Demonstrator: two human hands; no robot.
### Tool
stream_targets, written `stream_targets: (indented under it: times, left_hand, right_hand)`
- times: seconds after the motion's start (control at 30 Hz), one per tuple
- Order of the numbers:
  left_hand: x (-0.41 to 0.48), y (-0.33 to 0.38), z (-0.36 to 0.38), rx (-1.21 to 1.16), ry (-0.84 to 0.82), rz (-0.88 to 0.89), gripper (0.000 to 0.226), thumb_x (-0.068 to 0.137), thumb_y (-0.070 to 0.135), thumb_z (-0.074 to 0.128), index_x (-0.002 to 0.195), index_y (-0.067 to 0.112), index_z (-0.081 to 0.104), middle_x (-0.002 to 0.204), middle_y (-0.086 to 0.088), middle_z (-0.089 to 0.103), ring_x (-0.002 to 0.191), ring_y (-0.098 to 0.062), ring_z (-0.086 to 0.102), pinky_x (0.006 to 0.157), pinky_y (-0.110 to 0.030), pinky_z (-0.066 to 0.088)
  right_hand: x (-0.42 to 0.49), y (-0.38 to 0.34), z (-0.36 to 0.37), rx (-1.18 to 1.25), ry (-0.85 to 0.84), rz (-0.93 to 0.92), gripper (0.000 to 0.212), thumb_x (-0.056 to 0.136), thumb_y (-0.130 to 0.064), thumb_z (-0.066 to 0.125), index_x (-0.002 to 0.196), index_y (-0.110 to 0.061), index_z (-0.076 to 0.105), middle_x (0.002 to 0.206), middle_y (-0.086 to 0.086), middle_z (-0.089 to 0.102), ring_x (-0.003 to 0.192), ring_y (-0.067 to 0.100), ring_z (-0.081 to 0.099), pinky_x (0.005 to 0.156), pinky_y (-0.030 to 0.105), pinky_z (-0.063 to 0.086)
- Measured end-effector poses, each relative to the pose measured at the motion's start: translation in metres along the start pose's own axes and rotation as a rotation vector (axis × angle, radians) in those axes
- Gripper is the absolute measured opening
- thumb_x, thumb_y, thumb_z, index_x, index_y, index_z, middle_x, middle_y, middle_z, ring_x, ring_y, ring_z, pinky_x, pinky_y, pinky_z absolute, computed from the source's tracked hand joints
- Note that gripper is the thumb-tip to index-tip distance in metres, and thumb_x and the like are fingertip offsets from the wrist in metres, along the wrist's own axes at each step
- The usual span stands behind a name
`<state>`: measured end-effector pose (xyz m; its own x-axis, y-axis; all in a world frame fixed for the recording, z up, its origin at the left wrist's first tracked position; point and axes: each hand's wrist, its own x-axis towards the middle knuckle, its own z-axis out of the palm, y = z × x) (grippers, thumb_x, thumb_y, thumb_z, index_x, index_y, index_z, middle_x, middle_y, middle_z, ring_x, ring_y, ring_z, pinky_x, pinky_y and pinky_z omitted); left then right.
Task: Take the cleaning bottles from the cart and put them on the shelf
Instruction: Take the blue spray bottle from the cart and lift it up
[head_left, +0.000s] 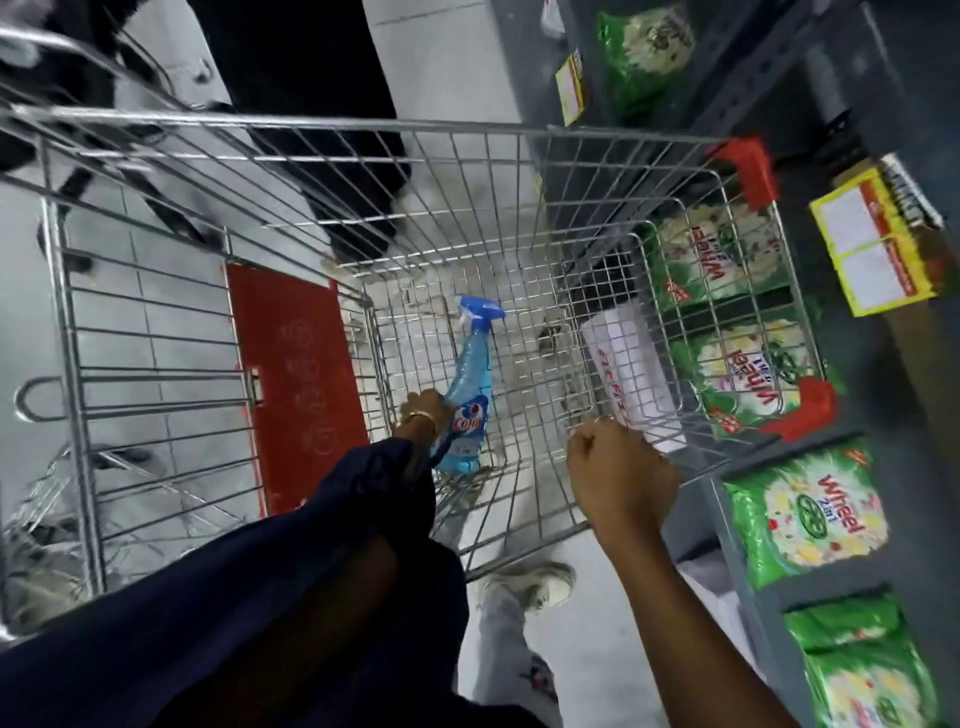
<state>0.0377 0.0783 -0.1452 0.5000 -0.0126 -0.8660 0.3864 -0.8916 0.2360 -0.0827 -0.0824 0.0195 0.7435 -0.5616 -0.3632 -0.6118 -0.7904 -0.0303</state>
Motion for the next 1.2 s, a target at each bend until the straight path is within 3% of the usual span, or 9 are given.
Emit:
stream_targets:
  times: [0.13,0.3,0.4,0.5,0.6,0.67,0.77,0.9,1.2]
  left_hand:
    - [0.006,0.002,0.005,-0.095,-0.005,0.048,0.026,0.087,0.02,0.061,0.103,0.0,0.052,0.115,-0.022,0.059,0.096,-0.026,0.054,0.086,-0.041,0.048]
    - [-0.012,0.009,0.011,-0.177,0.102,0.15,0.03,0.084,0.016,0.066,0.105,-0.001,0.054,0.116,-0.026,0.061,0.105,-0.037,0.06,0.086,-0.045,0.05]
    - [-0.044,0.021,-0.001,-0.332,0.044,0.315,0.035,0.081,0.012,0.069,0.106,-0.005,0.053,0.113,-0.027,0.061,0.104,-0.036,0.06,0.088,-0.051,0.05]
    - [-0.087,0.04,-0.025,-0.593,-0.14,0.481,0.021,0.085,-0.003,0.06,0.104,0.002,0.051,0.106,-0.021,0.058,0.099,-0.031,0.057,0.081,-0.045,0.052]
    - [-0.135,0.062,-0.054,-0.65,-0.243,0.681,0.021,0.089,-0.005,0.052,0.108,0.002,0.052,0.103,-0.016,0.06,0.093,-0.026,0.059,0.077,-0.035,0.052]
    - [-0.168,0.077,-0.07,-0.673,-0.282,0.792,0.019,0.088,0.001,0.054,0.105,0.008,0.057,0.099,-0.006,0.067,0.088,-0.017,0.063,0.073,-0.029,0.054]
    - [-0.216,0.099,-0.078,-0.658,-0.347,0.921,0.021,0.085,0.012,0.057,0.098,0.024,0.067,0.093,0.009,0.075,0.086,-0.007,0.068,0.072,-0.02,0.057]
    - [-0.262,0.125,-0.066,-0.663,-0.399,1.028,0.029,0.085,0.012,0.057,0.097,0.033,0.072,0.1,0.016,0.075,0.092,-0.001,0.069,0.071,-0.012,0.054]
    - [-0.313,0.183,-0.006,-0.601,-0.514,1.199,0.028,0.089,-0.002,0.05,0.113,0.006,0.061,0.093,0.009,0.077,0.089,-0.004,0.07,0.074,-0.016,0.057]
  right_hand:
    - [0.002,-0.002,0.0,-0.017,0.019,0.007,0.028,0.093,-0.031,0.043,0.086,-0.021,0.068,0.081,0.004,0.073,0.066,0.024,0.061,0.053,0.024,0.026]
    - [0.001,-0.004,0.0,0.045,0.038,0.013,0.028,0.094,-0.03,0.042,0.089,-0.019,0.067,0.084,0.006,0.073,0.074,0.027,0.066,0.056,0.026,0.029]
    - [-0.003,-0.001,-0.004,0.169,0.087,0.025,0.025,0.094,-0.03,0.042,0.097,-0.02,0.065,0.094,0.006,0.072,0.084,0.027,0.065,0.061,0.028,0.033]
    - [0.0,0.003,-0.012,0.5,0.007,0.064,0.027,0.095,-0.031,0.044,0.115,-0.019,0.059,0.115,0.007,0.068,0.104,0.03,0.062,0.08,0.035,0.046]
    - [0.001,0.014,-0.041,1.049,-0.123,0.123,0.035,0.096,-0.023,0.047,0.128,-0.01,0.051,0.131,0.014,0.058,0.114,0.025,0.055,0.1,0.046,0.045]
    - [-0.003,0.024,-0.061,1.275,-0.172,0.118,0.035,0.096,-0.02,0.048,0.129,-0.01,0.051,0.128,0.005,0.058,0.109,0.015,0.053,0.096,0.035,0.045]
    - [-0.018,0.045,-0.092,1.516,-0.187,0.033,0.02,0.096,-0.016,0.049,0.106,-0.021,0.065,0.095,-0.013,0.073,0.089,0.004,0.064,0.075,0.025,0.052]
    - [-0.048,0.075,-0.126,1.7,-0.071,-0.059,0.017,0.094,-0.013,0.051,0.1,-0.018,0.066,0.088,-0.008,0.077,0.082,0.008,0.071,0.062,0.024,0.058]
    - [-0.099,0.141,-0.147,1.768,0.33,-0.077,0.022,0.076,-0.023,0.063,0.096,-0.021,0.072,0.095,-0.005,0.078,0.087,0.012,0.073,0.061,0.023,0.057]
